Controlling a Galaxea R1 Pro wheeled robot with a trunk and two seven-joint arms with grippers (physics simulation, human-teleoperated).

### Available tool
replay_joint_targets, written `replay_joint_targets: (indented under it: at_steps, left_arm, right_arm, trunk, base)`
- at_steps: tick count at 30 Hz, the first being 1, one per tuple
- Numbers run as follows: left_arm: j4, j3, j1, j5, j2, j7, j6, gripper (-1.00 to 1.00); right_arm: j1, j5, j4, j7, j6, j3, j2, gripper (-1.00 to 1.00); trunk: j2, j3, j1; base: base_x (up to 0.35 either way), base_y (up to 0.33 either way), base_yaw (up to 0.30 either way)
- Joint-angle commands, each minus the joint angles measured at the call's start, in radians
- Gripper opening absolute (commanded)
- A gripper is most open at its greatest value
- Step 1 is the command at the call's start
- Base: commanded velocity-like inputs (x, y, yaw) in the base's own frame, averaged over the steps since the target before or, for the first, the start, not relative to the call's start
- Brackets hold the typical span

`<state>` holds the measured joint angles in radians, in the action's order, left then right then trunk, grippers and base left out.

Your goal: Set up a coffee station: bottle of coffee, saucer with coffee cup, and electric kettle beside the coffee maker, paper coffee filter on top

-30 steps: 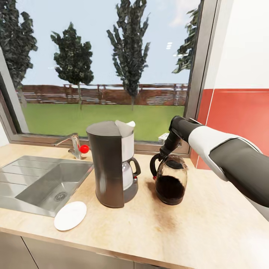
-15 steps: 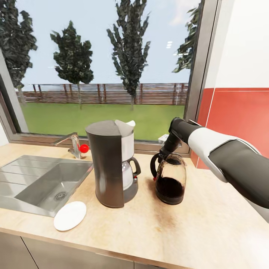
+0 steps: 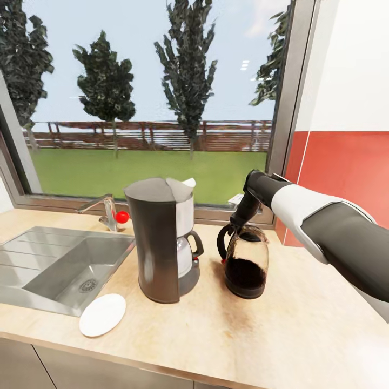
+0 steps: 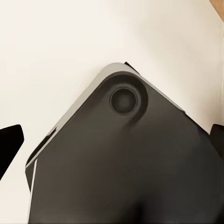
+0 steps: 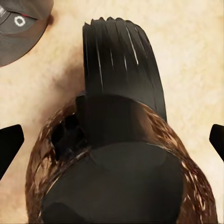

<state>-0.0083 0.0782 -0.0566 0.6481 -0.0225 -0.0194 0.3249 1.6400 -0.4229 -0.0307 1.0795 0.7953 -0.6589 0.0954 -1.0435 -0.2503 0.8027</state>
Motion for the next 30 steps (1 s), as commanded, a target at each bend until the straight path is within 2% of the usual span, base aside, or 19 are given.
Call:
replay_joint_targets:
  at_steps: [1, 13, 19, 20, 27, 28, 30]
  left_arm:
    - [-0.001, 0.008, 0.0, -0.003, 0.0, -0.002, 0.002, 1.0]
    - [-0.001, 0.008, 0.0, -0.005, 0.0, -0.002, 0.0, 1.0]
    - [0.0, 0.008, 0.0, -0.004, 0.001, -0.002, 0.0, 1.0]
    - [0.0, 0.007, 0.0, -0.005, -0.002, -0.002, 0.0, 1.0]
    - [0.001, 0.006, 0.0, -0.005, -0.001, -0.002, 0.0, 1.0]
    - [0.001, 0.006, 0.0, -0.005, -0.001, -0.002, 0.0, 1.0]
    - [0.001, 0.006, 0.0, -0.005, -0.001, -0.002, 0.0, 1.0]
  right_arm:
    - [0.001, -0.008, -0.001, 0.004, 0.004, 0.005, 0.0, 1.0]
    - [0.001, -0.012, 0.003, 0.008, 0.006, 0.004, -0.006, 1.0]
    - [0.001, -0.012, 0.009, 0.056, 0.012, 0.004, -0.012, 1.0]
    - [0.001, -0.01, 0.057, 0.098, 0.009, 0.008, -0.026, 1.0]
    - [0.001, -0.007, 0.214, 0.158, 0.031, 0.017, -0.095, 1.0]
    - [0.001, -0.005, 0.264, 0.167, 0.045, 0.019, -0.118, 1.0]
    - [0.001, 0.001, 0.322, 0.173, 0.06, 0.027, -0.144, 1.0]
  trunk:
    - [0.006, 0.002, -0.004]
    - [0.09, 0.04, -0.05]
    - [0.132, 0.058, -0.073]
    - [0.139, 0.062, -0.077]
    - [0.188, 0.084, -0.103]
    - [0.195, 0.087, -0.107]
    - [0.209, 0.093, -0.115]
  base:
    - [0.0, 0.0, 0.0]
    - [0.0, 0.0, 0.0]
    - [0.0, 0.0, 0.0]
    - [0.0, 0.0, 0.0]
    - [0.0, 0.0, 0.0]
    - [0.0, 0.0, 0.0]
    - [0.0, 0.0, 0.0]
